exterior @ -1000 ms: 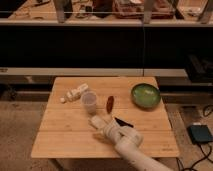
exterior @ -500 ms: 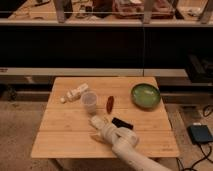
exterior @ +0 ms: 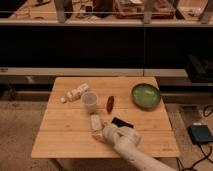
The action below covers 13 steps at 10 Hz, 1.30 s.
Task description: Place the white sponge in the ceramic bowl
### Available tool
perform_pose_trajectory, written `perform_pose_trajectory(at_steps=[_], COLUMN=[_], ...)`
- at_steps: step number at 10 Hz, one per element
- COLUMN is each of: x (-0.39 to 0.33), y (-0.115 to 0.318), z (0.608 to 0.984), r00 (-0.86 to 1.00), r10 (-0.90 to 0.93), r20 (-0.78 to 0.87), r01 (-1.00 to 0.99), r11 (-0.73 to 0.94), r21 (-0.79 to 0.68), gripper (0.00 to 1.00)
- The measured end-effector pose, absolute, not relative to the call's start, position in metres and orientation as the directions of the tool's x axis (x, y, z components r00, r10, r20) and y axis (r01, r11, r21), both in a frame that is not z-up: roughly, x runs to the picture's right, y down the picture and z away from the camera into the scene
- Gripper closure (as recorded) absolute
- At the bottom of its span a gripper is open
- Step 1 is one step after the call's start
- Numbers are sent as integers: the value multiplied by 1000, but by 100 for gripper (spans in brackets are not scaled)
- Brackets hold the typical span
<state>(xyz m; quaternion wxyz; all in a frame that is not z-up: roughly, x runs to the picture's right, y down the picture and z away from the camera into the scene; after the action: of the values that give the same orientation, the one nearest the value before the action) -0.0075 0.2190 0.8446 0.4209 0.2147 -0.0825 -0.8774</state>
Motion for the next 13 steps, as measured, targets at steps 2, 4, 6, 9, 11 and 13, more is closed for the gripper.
perform_pose_trajectory(at_steps=[2,4,6,9,11,13], x=[10,36,57,92,113,140], y=[217,213,198,179,187,195], z=[843,839,827,803,803,804], r00=[-561,-549,-513,-467,-458,-444], r10=[-776,-791,-806,-819,-833,-850], r20=[-289,-270,-293,-334,-311,-281], r01=[706,728,756,793,810,835], r11=[-631,-611,-587,-555,-535,-507], r21=[322,309,290,252,238,214], gripper=[86,86,86,86,86,86])
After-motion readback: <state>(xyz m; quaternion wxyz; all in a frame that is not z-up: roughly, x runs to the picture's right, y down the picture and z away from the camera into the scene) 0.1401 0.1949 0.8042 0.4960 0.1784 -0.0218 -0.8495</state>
